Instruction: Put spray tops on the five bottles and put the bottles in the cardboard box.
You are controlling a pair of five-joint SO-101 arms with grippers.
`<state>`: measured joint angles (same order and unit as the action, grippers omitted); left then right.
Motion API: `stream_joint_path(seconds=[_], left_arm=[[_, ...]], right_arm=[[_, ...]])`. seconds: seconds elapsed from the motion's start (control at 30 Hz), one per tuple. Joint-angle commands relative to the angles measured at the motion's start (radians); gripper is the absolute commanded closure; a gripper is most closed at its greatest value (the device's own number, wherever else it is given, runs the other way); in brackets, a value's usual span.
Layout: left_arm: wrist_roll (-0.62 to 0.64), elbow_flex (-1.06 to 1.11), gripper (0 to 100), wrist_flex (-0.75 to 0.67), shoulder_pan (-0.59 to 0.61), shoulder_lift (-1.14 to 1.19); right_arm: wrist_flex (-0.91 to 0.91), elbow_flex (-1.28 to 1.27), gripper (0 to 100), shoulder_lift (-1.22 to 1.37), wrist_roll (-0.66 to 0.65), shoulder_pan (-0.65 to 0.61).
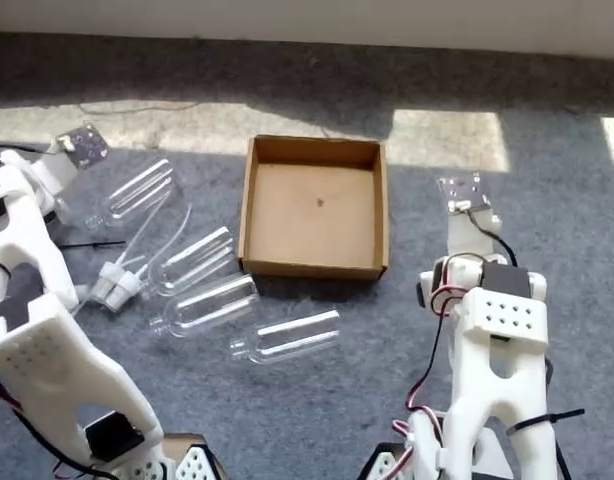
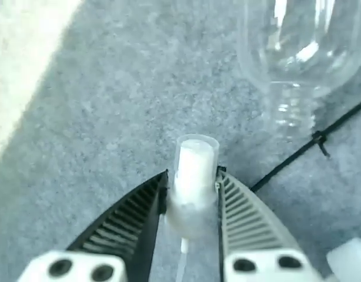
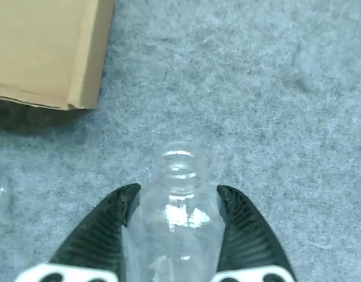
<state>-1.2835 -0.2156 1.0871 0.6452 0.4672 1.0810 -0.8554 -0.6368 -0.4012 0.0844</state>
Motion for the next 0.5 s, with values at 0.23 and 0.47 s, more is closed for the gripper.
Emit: stream_joint_path(seconds=[0.23, 0.47], left_arm=[[0.423, -0.010, 98, 0.259, -0.008, -0.536], [0.652, -0.013, 98, 0.443, -0.183, -0.865]], right_arm=[[-0.001, 0.071, 99.4, -0.053, 0.064, -0.185], [-0.016, 0.099, 99.4, -0.338, 0.184, -0.265]])
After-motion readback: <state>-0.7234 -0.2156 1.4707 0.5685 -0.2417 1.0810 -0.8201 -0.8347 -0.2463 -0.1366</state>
